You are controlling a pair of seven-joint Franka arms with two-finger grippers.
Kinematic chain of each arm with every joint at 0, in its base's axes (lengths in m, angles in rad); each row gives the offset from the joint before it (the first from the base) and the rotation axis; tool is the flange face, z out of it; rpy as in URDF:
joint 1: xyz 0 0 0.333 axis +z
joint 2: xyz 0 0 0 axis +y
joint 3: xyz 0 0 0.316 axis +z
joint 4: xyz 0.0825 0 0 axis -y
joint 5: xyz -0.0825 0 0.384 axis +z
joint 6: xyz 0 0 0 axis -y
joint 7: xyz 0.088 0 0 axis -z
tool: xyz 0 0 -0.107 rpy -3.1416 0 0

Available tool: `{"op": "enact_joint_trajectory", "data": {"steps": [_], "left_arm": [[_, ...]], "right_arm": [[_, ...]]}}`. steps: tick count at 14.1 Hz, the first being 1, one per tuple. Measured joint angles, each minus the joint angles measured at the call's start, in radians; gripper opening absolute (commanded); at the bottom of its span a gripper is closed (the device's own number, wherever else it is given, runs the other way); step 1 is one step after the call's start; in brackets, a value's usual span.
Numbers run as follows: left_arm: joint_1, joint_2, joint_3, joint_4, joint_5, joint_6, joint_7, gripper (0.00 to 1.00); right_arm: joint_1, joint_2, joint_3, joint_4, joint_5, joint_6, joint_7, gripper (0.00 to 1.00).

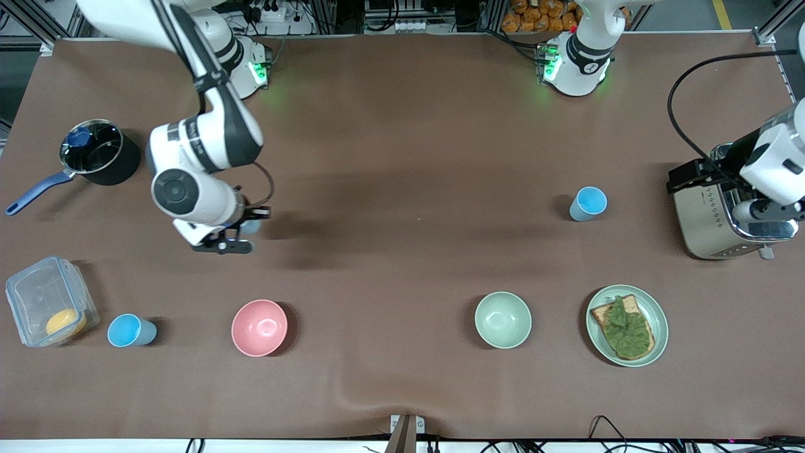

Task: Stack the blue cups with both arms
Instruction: 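Grasp the blue cup near the toaster with the left gripper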

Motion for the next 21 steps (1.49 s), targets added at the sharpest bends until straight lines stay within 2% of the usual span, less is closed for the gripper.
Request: {"op": "enact_joint_trajectory", "data": {"steps": [1,3,6,10,13,16,17,21], "left_arm": [[-0.003,0.003,-0.001,-0.016,0.0,0.017,0.0,1.0],[-0.009,0.005,-0.003,-0.062,0.0,0.054,-0.001,1.0],[-0.011,0.005,-0.003,-0.168,0.0,0.125,-0.001,1.0],[-0.015,0.002,-0.005,-0.295,0.0,0.247,-0.001,1.0],[-0.054,-0.016,-0.007,-0.383,0.024,0.364,-0.001,1.0],[-0.071,-0.031,-0.008,-0.536,0.036,0.512,-0.002,1.0],[-0.071,-0.033,-0.007,-0.582,0.037,0.556,-0.002,1.0],[-0.071,-0.033,-0.027,-0.725,0.037,0.688,-0.002,1.0]], "right_arm": [[0.038,0.011,0.001,0.043,0.044,-0.001,0.034,0.0],[0.127,0.065,0.003,0.158,0.071,-0.001,0.177,0.0],[0.276,0.211,0.004,0.336,0.067,0.0,0.385,0.0],[0.411,0.405,-0.002,0.508,0.036,0.022,0.584,0.0],[0.441,0.456,-0.004,0.564,0.023,0.019,0.627,0.0],[0.442,0.47,-0.005,0.568,0.023,0.016,0.627,0.0],[0.442,0.477,-0.005,0.568,0.023,0.014,0.627,0.06],[0.444,0.506,-0.009,0.568,0.023,0.013,0.658,0.77]]}}
